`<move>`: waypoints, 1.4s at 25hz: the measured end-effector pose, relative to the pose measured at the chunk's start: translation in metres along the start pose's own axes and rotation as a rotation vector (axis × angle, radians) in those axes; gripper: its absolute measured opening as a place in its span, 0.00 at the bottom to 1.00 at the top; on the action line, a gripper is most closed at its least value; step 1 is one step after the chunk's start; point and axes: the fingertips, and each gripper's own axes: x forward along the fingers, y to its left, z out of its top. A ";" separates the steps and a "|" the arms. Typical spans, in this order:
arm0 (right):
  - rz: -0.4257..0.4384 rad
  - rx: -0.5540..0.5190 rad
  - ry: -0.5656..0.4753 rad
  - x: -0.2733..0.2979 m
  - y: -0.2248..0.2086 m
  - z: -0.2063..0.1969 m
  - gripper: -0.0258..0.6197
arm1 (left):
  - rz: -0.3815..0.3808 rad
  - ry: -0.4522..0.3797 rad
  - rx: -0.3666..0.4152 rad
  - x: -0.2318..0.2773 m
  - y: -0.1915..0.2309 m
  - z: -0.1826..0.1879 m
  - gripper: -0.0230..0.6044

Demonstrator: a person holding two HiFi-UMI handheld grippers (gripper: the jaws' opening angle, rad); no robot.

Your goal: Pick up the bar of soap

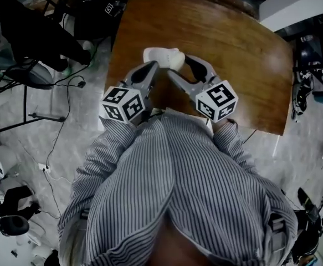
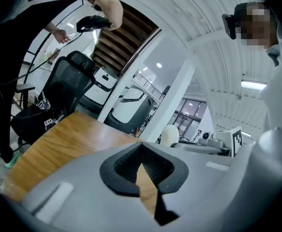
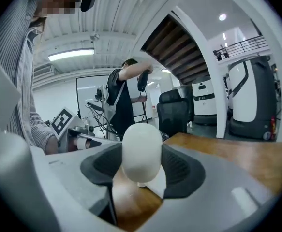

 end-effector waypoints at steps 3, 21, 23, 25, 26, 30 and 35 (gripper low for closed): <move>-0.009 0.073 -0.019 -0.004 -0.003 -0.006 0.43 | 0.005 0.000 0.022 -0.001 -0.003 0.002 0.05; 0.037 0.224 -0.037 -0.006 0.002 -0.016 0.43 | 0.062 0.019 0.024 -0.012 0.000 -0.010 0.05; 0.043 0.213 -0.029 -0.004 0.003 -0.017 0.43 | 0.065 0.031 0.021 -0.011 0.001 -0.013 0.05; 0.044 0.210 -0.031 -0.005 0.003 -0.017 0.43 | 0.063 0.042 0.029 -0.011 -0.001 -0.018 0.05; 0.045 0.212 -0.034 -0.006 0.002 -0.017 0.43 | 0.062 0.045 0.035 -0.011 -0.002 -0.019 0.05; 0.046 0.210 -0.030 -0.009 0.001 -0.018 0.43 | 0.062 0.047 0.034 -0.011 -0.004 -0.022 0.05; 0.056 0.202 -0.011 -0.003 -0.002 -0.020 0.43 | 0.071 0.046 0.022 -0.007 0.003 -0.020 0.05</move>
